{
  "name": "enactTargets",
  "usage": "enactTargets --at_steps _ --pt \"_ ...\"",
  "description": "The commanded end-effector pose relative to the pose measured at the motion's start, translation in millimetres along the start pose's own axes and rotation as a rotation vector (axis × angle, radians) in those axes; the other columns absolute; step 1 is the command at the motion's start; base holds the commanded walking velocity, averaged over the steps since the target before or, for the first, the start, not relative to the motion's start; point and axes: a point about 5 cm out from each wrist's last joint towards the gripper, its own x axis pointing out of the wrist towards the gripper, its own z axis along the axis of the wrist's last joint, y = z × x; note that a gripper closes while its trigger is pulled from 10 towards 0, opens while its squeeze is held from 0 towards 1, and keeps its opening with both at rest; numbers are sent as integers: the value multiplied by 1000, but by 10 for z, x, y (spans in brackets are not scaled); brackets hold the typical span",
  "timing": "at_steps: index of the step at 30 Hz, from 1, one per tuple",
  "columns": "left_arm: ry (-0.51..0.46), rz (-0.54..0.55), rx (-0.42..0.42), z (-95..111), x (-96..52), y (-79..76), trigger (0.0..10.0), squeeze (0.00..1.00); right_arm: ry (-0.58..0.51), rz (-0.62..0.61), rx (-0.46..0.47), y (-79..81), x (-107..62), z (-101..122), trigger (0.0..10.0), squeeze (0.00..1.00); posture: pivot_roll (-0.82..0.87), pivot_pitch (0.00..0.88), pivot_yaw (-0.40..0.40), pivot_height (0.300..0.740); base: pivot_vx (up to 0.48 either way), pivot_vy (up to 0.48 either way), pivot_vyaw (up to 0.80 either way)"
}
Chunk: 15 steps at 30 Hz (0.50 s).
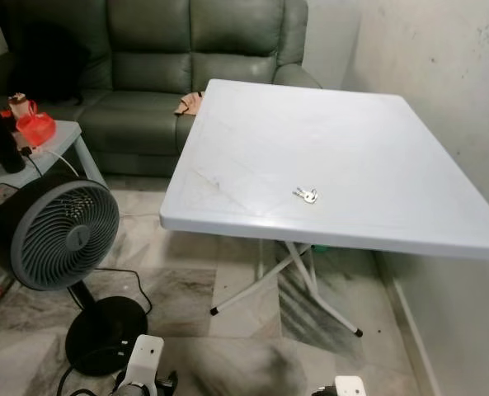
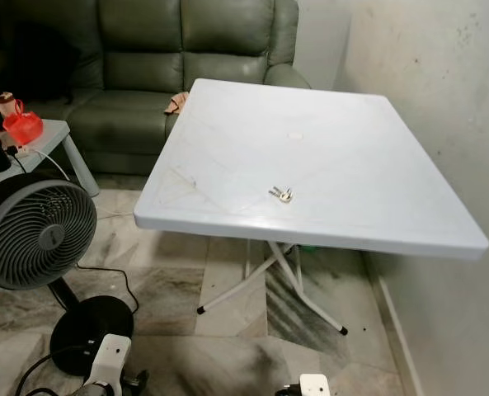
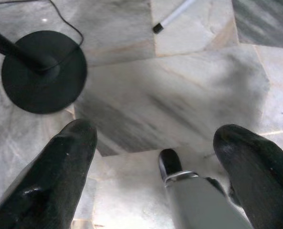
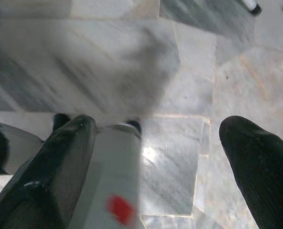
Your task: Hang keys on a hook
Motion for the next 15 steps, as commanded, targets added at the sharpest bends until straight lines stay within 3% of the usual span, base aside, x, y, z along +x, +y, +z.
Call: enactTargets --at_steps 1,6,7,12,15 --pt "-60 5 -40 95 6 32 10000 0 -71 -4 -27 -15 17 131 10000 0 -10 0 -27 740 0 0 0" --pt "-156 -4 -95 290 20 61 10000 0 -174 -16 -2 -59 34 341 10000 0 -9 0 -24 740 0 0 0" --pt "-231 -6 -92 459 23 95 10000 0 -253 -16 -5 -85 37 501 10000 0 -10 0 -22 740 0 0 0" --pt "-396 -1 -95 846 1 178 10000 0 -435 -13 -3 -139 8 859 10000 0 -12 0 -18 740 0 0 0" --pt "-559 -4 -88 1209 -60 206 10000 0 -616 -7 -15 -170 -66 1221 10000 0 -14 0 -15 740 0 0 0"
